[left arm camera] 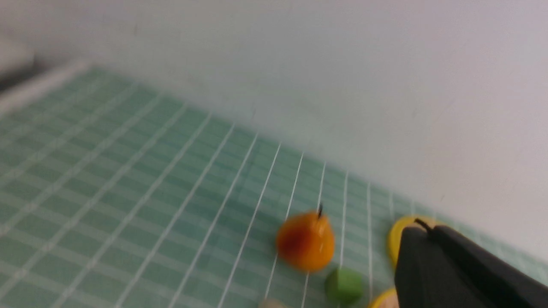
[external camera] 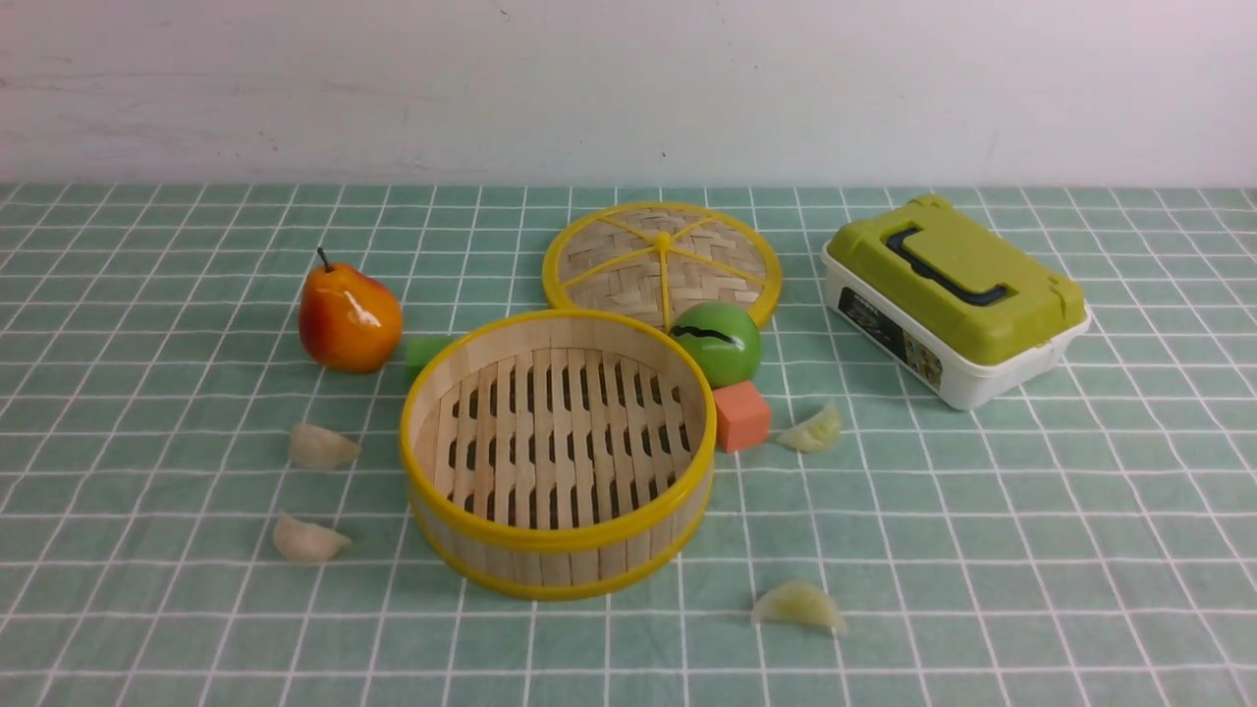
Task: Put the dumplings into the steamer on the table with the blue tablecloth.
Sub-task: 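Reach for and grasp a dumpling on the table with the left gripper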
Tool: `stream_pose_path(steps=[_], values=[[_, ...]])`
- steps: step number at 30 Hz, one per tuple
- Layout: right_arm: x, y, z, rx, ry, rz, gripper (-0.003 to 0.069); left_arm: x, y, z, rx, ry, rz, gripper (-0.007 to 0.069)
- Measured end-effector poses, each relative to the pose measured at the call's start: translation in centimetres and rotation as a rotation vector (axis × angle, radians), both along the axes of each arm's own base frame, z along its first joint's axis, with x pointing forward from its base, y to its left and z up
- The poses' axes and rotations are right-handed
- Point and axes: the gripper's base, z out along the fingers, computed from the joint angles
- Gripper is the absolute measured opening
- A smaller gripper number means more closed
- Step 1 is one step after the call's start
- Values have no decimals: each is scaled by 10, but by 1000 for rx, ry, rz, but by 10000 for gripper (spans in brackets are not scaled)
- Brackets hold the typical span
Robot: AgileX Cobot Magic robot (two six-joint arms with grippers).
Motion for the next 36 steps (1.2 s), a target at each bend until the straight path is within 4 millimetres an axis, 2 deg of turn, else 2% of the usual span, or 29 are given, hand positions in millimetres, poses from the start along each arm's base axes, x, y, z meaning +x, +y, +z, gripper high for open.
stream_pose_path(steps=[1, 2, 4, 6, 10, 13, 17, 18, 23, 26, 30, 33, 36], values=[[4, 2, -10, 41, 124, 3, -1, 16, -1, -13, -27, 112, -3, -15], [6, 2, -12, 48, 152, 5, -1, 22, -1, -16, -30, 138, -4, -15], [8, 11, -28, 114, 438, 73, -1, 51, -4, -41, -46, 340, -34, -15], [9, 17, -31, 118, 538, 142, -1, 66, -5, -51, -41, 421, -54, -15], [13, 27, -32, 84, 581, 310, -1, 109, -9, -79, -49, 616, -98, 8], [19, 29, -29, 83, 525, 333, -1, 141, -18, -94, -4, 716, -142, 66], [28, 28, -31, 76, 509, 321, 1, 193, -43, -117, 115, 815, -180, 205], [29, 28, -32, 77, 512, 320, 1, 199, -46, -117, 123, 821, -174, 223], [32, 29, -33, 105, 517, 315, 2, 250, -54, -164, 125, 1001, -93, 467], [32, 29, -33, 108, 515, 314, 5, 262, -56, -178, 117, 1046, -85, 533], [32, 29, -33, 107, 512, 315, 6, 266, -59, -185, 80, 1063, -83, 552], [33, 30, -33, 118, 510, 315, 9, 270, -59, -187, 81, 1044, -81, 513], [33, 30, -33, 130, 508, 315, 10, 271, -58, -189, 95, 1036, -76, 424]])
